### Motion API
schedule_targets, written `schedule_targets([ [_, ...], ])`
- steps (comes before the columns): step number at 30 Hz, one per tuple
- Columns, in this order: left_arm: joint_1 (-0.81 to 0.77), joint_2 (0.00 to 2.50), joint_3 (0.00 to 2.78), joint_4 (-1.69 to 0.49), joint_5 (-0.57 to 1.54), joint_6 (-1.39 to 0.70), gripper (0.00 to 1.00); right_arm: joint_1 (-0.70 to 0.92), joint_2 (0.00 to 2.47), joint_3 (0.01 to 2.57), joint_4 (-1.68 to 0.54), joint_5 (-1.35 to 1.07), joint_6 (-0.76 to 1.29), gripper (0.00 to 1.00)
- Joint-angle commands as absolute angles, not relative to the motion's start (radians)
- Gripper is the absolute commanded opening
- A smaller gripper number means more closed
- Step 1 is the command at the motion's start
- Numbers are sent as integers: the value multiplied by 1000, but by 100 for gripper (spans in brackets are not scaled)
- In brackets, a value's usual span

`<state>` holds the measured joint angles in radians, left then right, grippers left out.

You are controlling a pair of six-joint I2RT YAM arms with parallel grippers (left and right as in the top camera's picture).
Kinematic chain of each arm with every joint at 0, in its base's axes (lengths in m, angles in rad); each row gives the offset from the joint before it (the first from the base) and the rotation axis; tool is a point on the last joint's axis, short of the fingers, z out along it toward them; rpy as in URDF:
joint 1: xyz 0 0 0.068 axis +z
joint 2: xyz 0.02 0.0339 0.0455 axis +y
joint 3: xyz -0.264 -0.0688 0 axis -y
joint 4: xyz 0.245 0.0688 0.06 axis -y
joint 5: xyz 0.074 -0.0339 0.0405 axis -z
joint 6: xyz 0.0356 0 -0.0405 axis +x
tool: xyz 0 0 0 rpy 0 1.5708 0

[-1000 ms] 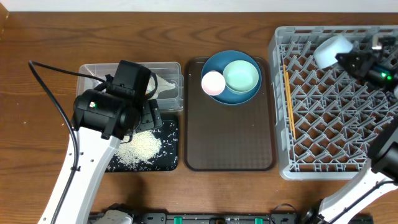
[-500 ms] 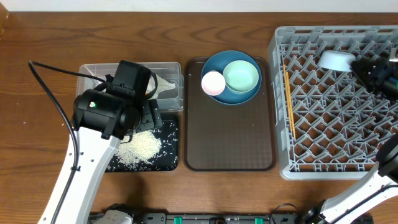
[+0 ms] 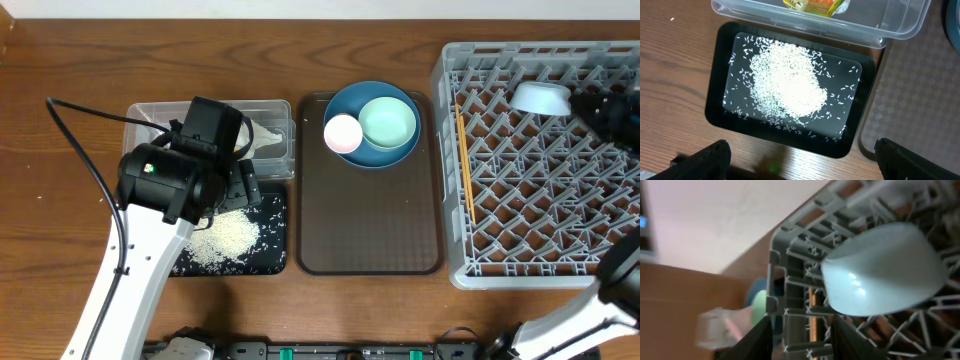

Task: Sort waste into correct bins and load items into the dishwasher rack
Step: 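Lower the bowl into the back of the rack and release, then withdraw the right gripper over the rack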

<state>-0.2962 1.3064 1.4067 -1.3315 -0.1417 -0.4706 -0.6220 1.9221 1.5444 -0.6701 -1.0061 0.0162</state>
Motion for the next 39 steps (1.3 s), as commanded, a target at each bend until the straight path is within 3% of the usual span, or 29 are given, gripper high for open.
schedule_targets([
  [1, -291, 1309, 1404, -1335, -158, -465, 95, -524, 1827, 1543, -649, -750, -32, 38],
  [9, -291, 1309, 1404, -1335, -158, -465, 95, -319, 1839, 1543, -512, -236, -31, 50],
  [13, -291, 1309, 1404, -1335, -158, -465, 95, -273, 1867, 1543, -471, -78, -32, 64],
  [28, -291, 1309, 1404, -1335, -158, -465, 95, -270, 1905, 1543, -611, -68, -31, 70],
  [34, -291, 1309, 1404, -1335, -158, -465, 95, -270, 1905, 1543, -698, -73, -31, 66],
  [39, -291, 1309, 1404, -1335, -158, -465, 95, -270, 1875, 1552, -684, -209, -32, 63],
])
